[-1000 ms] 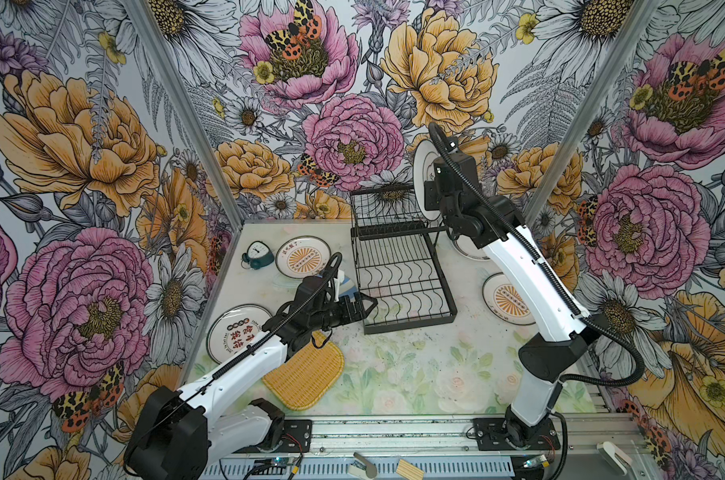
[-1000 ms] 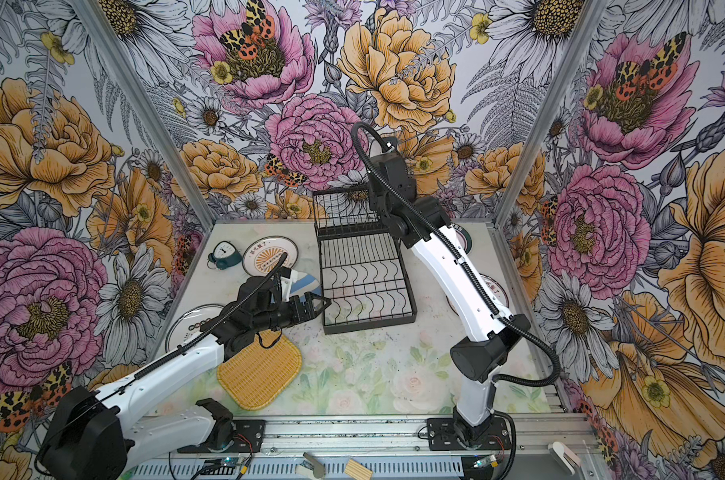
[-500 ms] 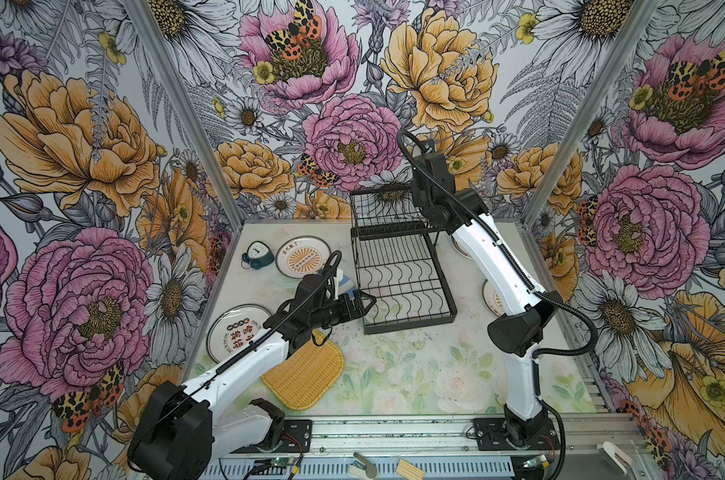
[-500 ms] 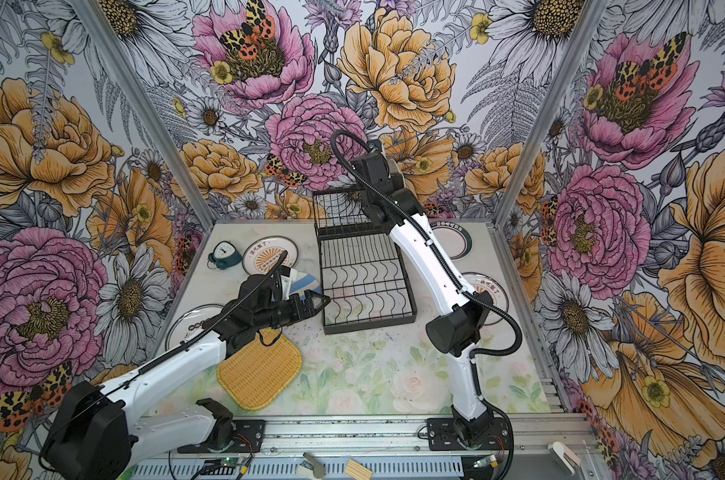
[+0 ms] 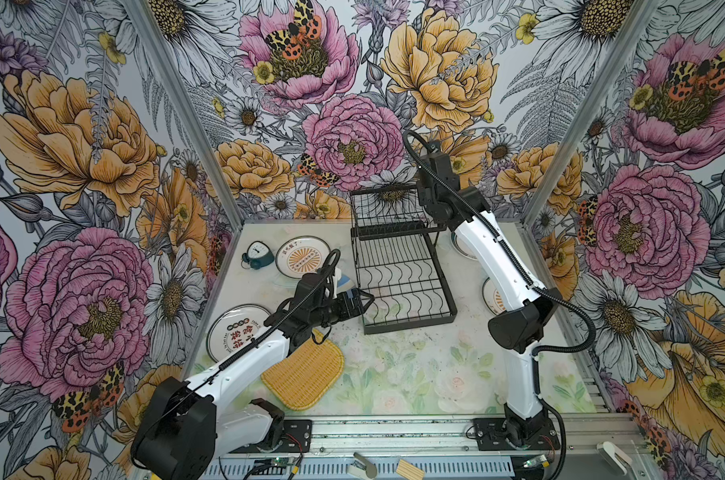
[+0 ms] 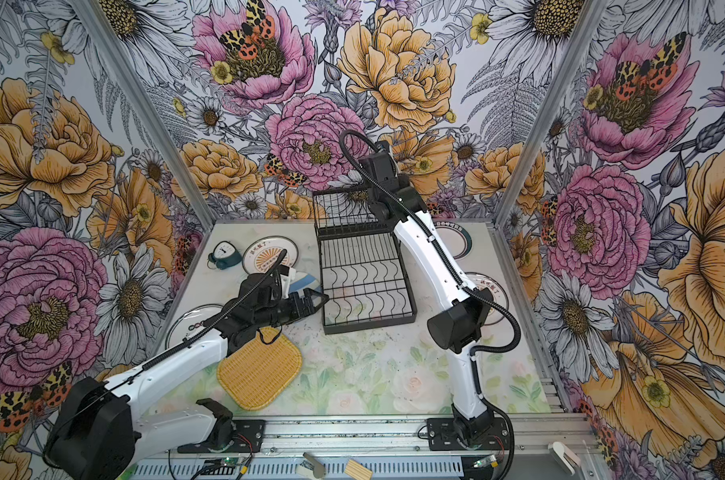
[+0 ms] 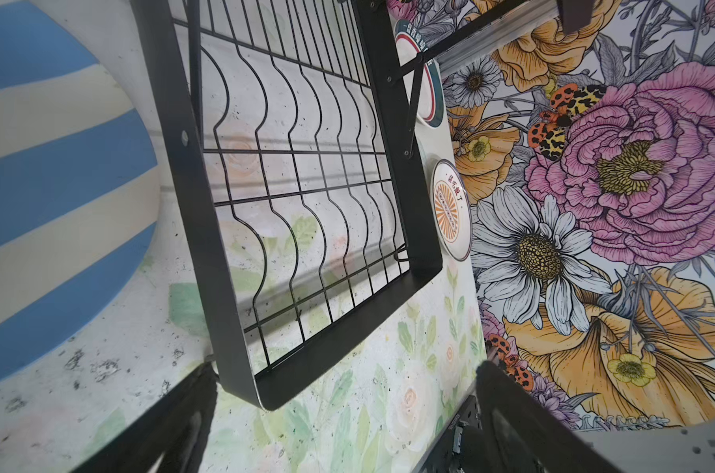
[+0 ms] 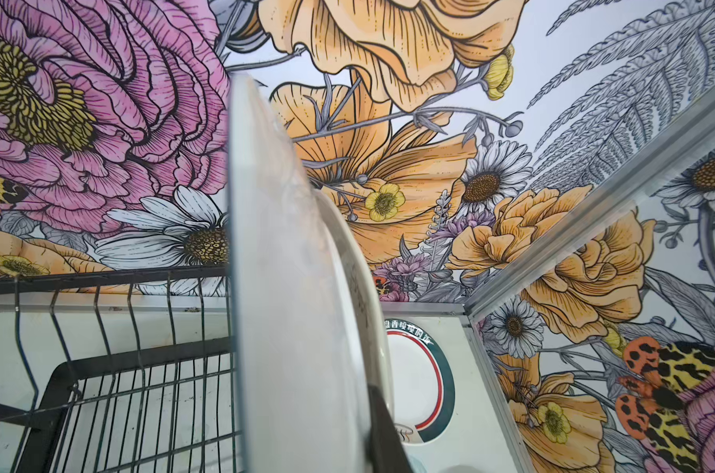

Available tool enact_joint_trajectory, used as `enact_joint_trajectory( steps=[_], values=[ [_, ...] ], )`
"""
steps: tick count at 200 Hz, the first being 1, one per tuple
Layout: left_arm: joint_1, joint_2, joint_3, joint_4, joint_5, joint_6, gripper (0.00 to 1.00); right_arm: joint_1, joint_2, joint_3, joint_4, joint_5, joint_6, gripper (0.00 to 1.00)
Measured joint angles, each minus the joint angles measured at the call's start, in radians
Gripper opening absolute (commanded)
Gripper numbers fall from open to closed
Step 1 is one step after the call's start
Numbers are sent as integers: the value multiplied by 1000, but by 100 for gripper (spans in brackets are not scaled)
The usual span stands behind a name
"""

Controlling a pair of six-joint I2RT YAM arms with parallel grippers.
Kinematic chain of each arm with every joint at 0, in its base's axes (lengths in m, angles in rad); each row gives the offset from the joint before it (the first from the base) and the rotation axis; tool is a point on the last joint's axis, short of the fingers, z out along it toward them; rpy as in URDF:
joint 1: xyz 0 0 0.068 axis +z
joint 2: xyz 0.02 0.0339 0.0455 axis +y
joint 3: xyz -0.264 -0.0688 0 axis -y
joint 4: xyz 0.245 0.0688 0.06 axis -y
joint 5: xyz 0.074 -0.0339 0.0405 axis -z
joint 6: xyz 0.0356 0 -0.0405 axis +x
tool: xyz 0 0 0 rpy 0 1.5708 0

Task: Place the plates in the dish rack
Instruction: 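Lower the green-rimmed plate into the far slot beside the cream plate, open right gripper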

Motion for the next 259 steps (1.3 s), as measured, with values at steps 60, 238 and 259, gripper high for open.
enact_joint_trajectory(
  steps=[60, 238, 259],
  values=[
    [11, 0, 0, 0, 1, 0, 99, -7, 24, -26, 0, -8, 19, 0],
    [17, -3, 0, 0, 1, -1, 99, -23, 25, -112, 35, -52, 46, 40],
    [17, -3, 0, 0, 1, 0, 99, -18, 3, -146, 36, -60, 45, 45]
  ],
)
